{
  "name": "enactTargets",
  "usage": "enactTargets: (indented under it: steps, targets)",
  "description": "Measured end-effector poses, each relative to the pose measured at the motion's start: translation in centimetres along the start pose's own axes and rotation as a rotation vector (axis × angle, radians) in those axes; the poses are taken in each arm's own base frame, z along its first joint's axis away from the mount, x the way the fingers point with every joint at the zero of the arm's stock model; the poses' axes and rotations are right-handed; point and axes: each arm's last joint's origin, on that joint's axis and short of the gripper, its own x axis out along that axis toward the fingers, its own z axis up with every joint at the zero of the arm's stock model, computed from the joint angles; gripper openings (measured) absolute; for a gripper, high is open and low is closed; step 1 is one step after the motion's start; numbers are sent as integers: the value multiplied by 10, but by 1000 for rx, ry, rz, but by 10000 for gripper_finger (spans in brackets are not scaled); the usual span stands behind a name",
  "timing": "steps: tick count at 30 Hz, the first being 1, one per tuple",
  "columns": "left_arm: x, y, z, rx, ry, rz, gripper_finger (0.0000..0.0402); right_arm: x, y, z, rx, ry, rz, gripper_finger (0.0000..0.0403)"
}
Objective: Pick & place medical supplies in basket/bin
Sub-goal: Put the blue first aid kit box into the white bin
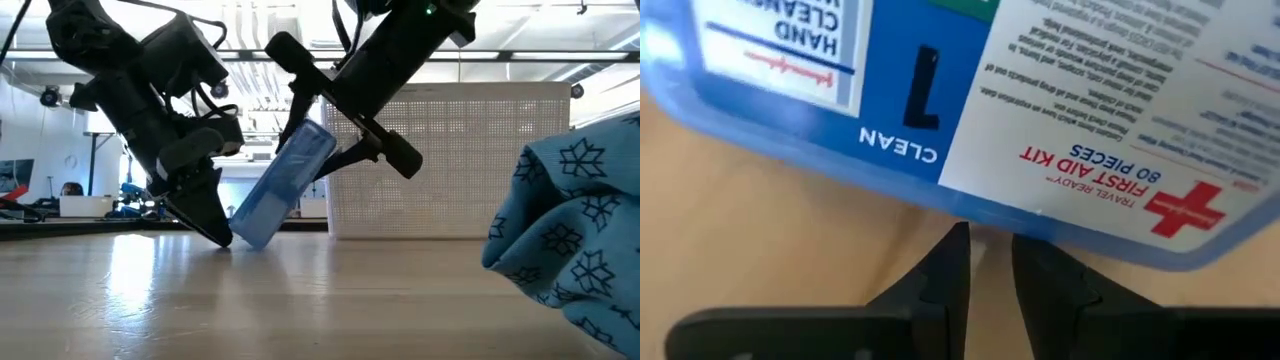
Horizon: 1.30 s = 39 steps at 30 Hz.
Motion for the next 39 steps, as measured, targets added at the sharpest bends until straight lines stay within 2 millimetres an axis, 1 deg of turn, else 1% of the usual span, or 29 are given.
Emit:
enactTargets:
  steps: [3, 5, 9, 13, 15, 19, 21, 23, 25, 27, 29, 31, 34, 36, 39]
  targets:
    - [-9, 1, 1, -6, 19, -9, 60, 0, 1, -1, 0, 28, 7, 188]
    - [-18, 2, 2, -23, 20, -3, 60, -2, 1, -4, -20, 37, 10, 181]
    - [-42, 7, 3, -62, 3, 27, 60, -15, 5, -11, -43, 57, 25, 181]
    - [-75, 15, 4, -124, -66, 87, 60, -36, 13, -20, -104, 90, 78, 181]
    - [-91, 20, 5, -162, -109, 108, 60, -51, 18, -23, -159, 101, 122, 181]
    - [-118, 28, 8, -215, -217, 88, 60, -88, 34, -16, -250, 42, 234, 180]
    - [-128, 30, 9, -234, -267, 68, 60, -108, 43, -7, -290, -37, 297, 180]
    - [-136, 31, 11, -250, -304, 43, 60, -128, 49, 7, -288, -145, 328, 180]
    - [-141, 33, 11, -260, -327, 31, 60, -144, 50, 25, -260, -268, 316, 180]
    - [-143, 33, 12, -265, -340, 20, 60, -157, 47, 46, -233, -366, 264, 180]
    - [-144, 33, 12, -266, -341, 18, 60, -163, 39, 69, -208, -419, 195, 180]
    - [-144, 32, 13, -297, -342, 8, 60, -163, 29, 92, -208, -410, 124, 180]
    - [-143, 30, 13, -391, -331, -34, 60, -164, 17, 123, -157, -383, 75, 180]
    - [-143, 28, 14, -430, -321, -62, 60, -162, 9, 141, -156, -383, 32, 180]
    - [-142, 26, 13, -431, -309, -87, 60, -147, -4, 158, -168, -390, -69, 180]
